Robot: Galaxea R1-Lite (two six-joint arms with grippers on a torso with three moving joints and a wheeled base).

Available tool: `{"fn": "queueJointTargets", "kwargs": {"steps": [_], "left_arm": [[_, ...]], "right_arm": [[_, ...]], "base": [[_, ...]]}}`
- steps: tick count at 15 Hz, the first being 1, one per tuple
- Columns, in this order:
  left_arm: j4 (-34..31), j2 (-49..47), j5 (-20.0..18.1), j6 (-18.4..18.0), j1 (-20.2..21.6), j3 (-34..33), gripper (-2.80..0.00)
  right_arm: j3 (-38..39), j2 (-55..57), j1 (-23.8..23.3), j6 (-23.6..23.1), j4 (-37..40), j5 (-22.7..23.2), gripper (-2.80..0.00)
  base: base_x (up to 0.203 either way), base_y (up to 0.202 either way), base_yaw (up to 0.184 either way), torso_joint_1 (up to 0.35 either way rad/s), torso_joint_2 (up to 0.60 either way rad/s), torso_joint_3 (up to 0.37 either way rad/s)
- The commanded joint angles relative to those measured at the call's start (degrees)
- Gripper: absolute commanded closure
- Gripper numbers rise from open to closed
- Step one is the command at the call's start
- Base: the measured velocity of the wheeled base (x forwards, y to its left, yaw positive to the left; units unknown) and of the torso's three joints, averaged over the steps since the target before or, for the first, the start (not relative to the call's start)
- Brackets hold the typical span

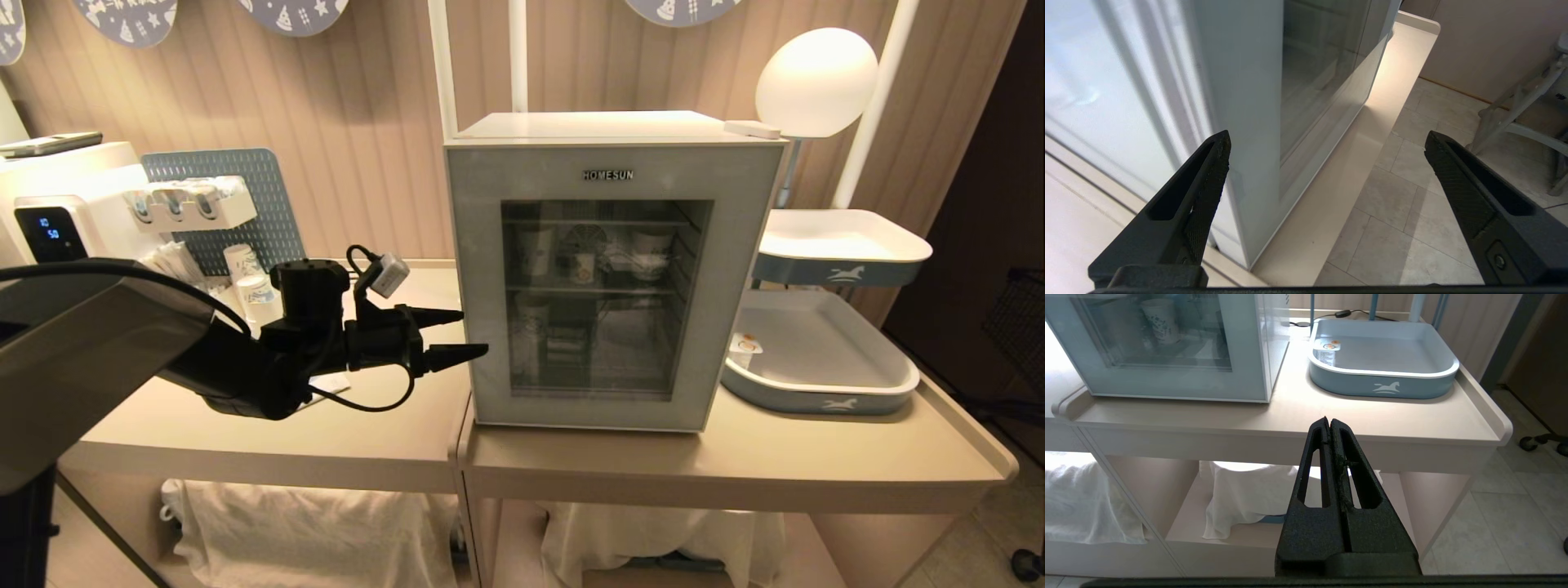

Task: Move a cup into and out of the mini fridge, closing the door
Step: Open the freezer door

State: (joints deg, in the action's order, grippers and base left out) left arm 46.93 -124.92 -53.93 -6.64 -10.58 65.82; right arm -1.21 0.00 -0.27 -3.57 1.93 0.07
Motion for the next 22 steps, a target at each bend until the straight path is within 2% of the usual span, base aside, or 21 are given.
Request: {"fn": "queueJointTargets", "kwargs": {"steps": [1, 8, 10, 11, 12, 18, 22], "left_arm": [[1.9, -1.3, 1.5, 0.0, -0.8, -0.1, -2.80], [7.0, -0.6, 4.2, 0.3, -0.1, -3.2, -2.80], [8.1, 0.9, 2.9, 4.8, 0.4, -4.7, -2.80], [8.2, 1.4, 0.7, 7.2, 0.5, -4.9, -2.80], [8.3, 1.1, -0.1, 7.9, 0.6, -3.9, -2.80], [11.2, 0.6, 0.1, 8.4, 3.1, -4.5, -2.80], [11.2, -0.7, 0.4, 8.5, 1.4, -3.5, -2.80]], "right_arm": [[0.0, 0.1, 0.0, 0.0, 0.0, 0.0, 0.00], [0.0, 0.1, 0.0, -0.1, 0.1, 0.1, 0.00], [0.0, 0.1, 0.0, -0.1, 0.1, 0.3, 0.00], [0.0, 0.1, 0.0, -0.2, 0.1, 0.3, 0.00], [0.0, 0.1, 0.0, -0.3, 0.1, 0.3, 0.00], [0.1, 0.1, 0.0, -0.4, 0.1, 0.3, 0.00], [0.1, 0.1, 0.0, -0.5, 0.0, 0.4, 0.00]], "base": [[0.000, 0.000, 0.000, 0.000, 0.00, 0.000], [0.000, 0.000, 0.000, 0.000, 0.00, 0.000], [0.000, 0.000, 0.000, 0.000, 0.00, 0.000], [0.000, 0.000, 0.000, 0.000, 0.00, 0.000], [0.000, 0.000, 0.000, 0.000, 0.00, 0.000], [0.000, 0.000, 0.000, 0.000, 0.00, 0.000], [0.000, 0.000, 0.000, 0.000, 0.00, 0.000]]}}
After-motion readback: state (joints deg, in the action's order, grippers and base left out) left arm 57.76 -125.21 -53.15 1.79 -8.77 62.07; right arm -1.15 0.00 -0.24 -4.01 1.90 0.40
